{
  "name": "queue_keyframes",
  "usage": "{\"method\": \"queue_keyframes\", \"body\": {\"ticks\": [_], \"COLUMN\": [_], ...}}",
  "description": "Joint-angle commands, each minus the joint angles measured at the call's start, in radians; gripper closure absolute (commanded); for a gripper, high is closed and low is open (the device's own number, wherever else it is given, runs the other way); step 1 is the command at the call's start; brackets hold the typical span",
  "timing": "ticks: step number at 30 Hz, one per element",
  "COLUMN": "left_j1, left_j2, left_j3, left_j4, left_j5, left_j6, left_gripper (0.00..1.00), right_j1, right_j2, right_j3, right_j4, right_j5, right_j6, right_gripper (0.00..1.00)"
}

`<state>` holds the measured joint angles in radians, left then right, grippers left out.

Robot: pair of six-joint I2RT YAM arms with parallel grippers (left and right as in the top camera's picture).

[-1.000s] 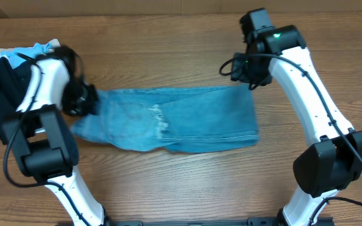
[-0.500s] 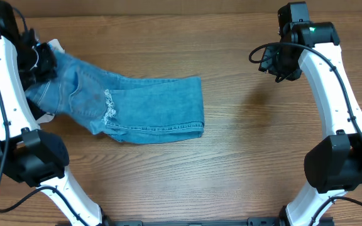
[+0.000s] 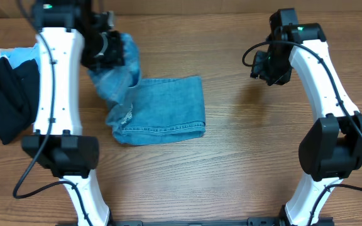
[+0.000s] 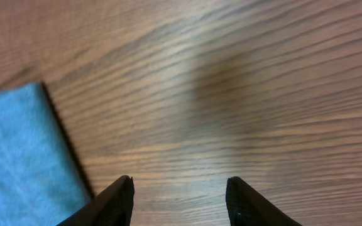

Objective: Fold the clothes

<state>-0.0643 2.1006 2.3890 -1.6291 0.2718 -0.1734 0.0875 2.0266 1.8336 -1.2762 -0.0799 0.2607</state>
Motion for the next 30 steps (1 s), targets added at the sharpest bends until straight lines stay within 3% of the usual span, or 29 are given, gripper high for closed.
{"method": "queue_keyframes", "body": {"ticks": [1,7,30], "left_j1": [-0.066,-0.143,-0.202], "left_j2": [-0.011,0.0,0.027], "left_j3": [0.022,0.014,-0.131], "left_j4": [0.012,0.005,0.056], "left_j5": [-0.083,-0.217,-0.203], "left_j6": [-0.074,-0.098,-0.229], "left_gripper": [0.94,0.91,0.9], "right_j1": [0.034,0.1,0.251], "right_j2": [0.013,0.013,0.062], "right_j3": [-0.05,-0.15,-0.296], "right_j4": [0.016,0.061,0.201], "right_j5": [-0.057,-0.087,-0.161], "right_j6": [-0.026,-0.03,-0.029], "right_gripper": [0.49,0.49,0.5]}}
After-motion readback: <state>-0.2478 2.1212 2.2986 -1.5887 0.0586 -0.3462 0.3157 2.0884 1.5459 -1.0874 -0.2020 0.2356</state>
